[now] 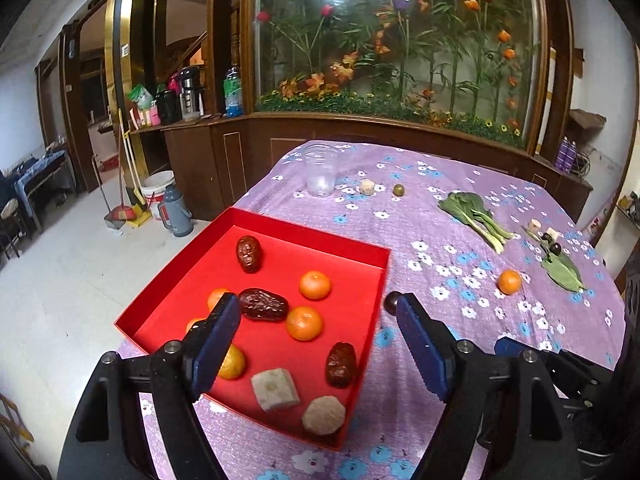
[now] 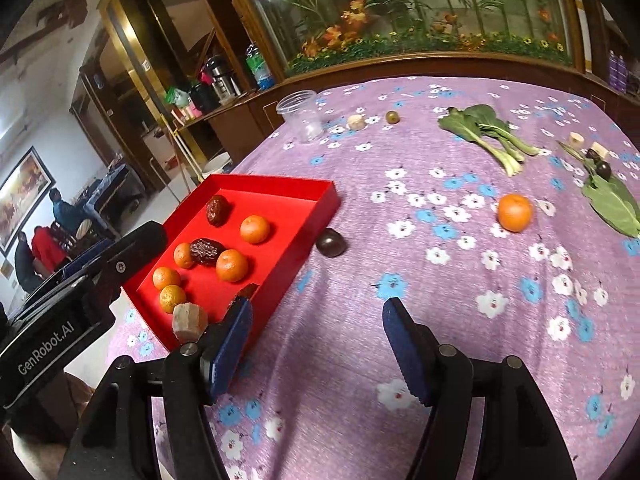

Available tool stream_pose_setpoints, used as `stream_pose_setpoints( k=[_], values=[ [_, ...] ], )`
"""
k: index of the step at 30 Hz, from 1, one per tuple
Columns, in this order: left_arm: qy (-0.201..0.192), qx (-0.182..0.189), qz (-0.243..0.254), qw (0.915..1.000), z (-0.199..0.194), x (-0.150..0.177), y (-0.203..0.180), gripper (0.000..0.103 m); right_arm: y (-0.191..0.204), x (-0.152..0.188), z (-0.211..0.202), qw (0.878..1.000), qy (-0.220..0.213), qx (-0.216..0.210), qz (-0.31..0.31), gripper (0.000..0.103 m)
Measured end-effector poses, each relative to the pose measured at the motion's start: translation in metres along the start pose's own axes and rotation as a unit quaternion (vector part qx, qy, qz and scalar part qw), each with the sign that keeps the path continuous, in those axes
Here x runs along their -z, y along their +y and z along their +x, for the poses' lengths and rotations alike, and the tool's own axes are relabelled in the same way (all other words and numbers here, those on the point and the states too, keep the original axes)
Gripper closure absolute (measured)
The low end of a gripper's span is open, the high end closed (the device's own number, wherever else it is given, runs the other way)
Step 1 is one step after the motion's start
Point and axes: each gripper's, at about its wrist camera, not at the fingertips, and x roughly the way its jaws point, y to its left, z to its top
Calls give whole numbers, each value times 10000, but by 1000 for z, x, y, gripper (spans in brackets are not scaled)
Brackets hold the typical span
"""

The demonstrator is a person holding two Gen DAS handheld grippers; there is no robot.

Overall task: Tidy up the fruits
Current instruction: 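Move both grippers back toward the last orange and dark plum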

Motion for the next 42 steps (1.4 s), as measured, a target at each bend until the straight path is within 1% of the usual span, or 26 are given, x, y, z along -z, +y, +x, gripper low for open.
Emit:
stream_pose_setpoints(
  k=[7, 10, 14, 16, 20, 24, 28, 30, 34, 37, 39, 42],
  values=[
    [16, 4, 215, 9998, -4, 1, -21, 24, -21, 5, -12, 9998, -104, -24, 196, 29],
    [70, 82, 281, 9995, -4, 2, -30, 24, -31, 8, -16, 9995, -129, -19, 292, 28],
    [108, 175, 183, 9996, -4, 0, -29, 24, -52, 10, -24, 9989, -184, 24, 435, 28],
    [90, 193, 98, 9997, -5, -2, -26, 24, -68, 13, -31, 9983, -224, 123, 525, 28],
    [49, 232, -147, 9996, -4, -5, -15, 24, -115, 20, -52, 9950, -271, 447, 847, 29],
    [153, 458, -426, 9979, 6, -7, -8, 24, -162, 27, -71, 9890, -254, 872, 1168, 29],
    [269, 598, -472, 9967, 13, -6, -11, 24, -206, 31, -86, 9804, -273, 1215, 1530, 29],
    [300, 648, -422, 9966, 16, -5, -16, 24, -218, 30, -90, 9777, -278, 1309, 1617, 29],
    [361, 787, -336, 9957, 22, -5, -24, 24, -227, 24, -94, 9771, -305, 1388, 1581, 29],
    [453, 877, -348, 9945, 29, -3, -27, 24, -221, 15, -88, 9798, -296, 1347, 1449, 29],
    [519, 968, -419, 9931, 33, -2, -25, 24, -211, 9, -80, 9828, -272, 1259, 1322, 29],
    [528, 952, -591, 9923, 36, -3, -18, 24, -189, -2, -66, 9901, -249, 844, 1096, 29]
  ],
)
